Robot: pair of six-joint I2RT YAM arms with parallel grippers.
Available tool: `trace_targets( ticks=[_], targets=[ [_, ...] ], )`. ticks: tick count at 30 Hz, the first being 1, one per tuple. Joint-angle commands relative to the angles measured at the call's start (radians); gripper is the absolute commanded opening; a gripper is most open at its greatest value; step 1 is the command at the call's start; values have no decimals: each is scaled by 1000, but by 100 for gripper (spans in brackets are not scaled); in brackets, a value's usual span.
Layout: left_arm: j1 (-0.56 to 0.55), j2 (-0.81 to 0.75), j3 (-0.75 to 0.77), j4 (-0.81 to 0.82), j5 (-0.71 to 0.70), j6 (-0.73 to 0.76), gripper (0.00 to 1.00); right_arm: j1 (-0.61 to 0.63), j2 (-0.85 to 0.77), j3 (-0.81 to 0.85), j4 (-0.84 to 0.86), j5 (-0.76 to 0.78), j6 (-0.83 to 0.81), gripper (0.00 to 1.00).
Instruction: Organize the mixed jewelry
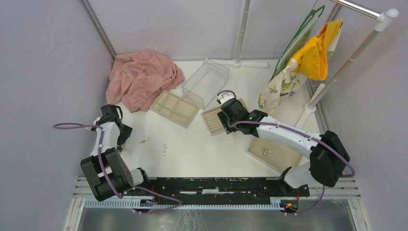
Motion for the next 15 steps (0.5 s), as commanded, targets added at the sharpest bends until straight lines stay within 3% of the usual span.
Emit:
trace_targets(
  ticks=[1, 8, 15],
  targets=[
    [17, 42, 1, 90, -53, 5, 78, -5, -8, 29, -11, 10, -28, 58],
    [62, 99, 15, 124, -50, 15, 72, -6, 0, 46, -14, 13, -12, 59],
    [93, 171, 22, 148, -6, 26, 56, -5, 6, 44, -6, 10, -6, 58]
  ],
)
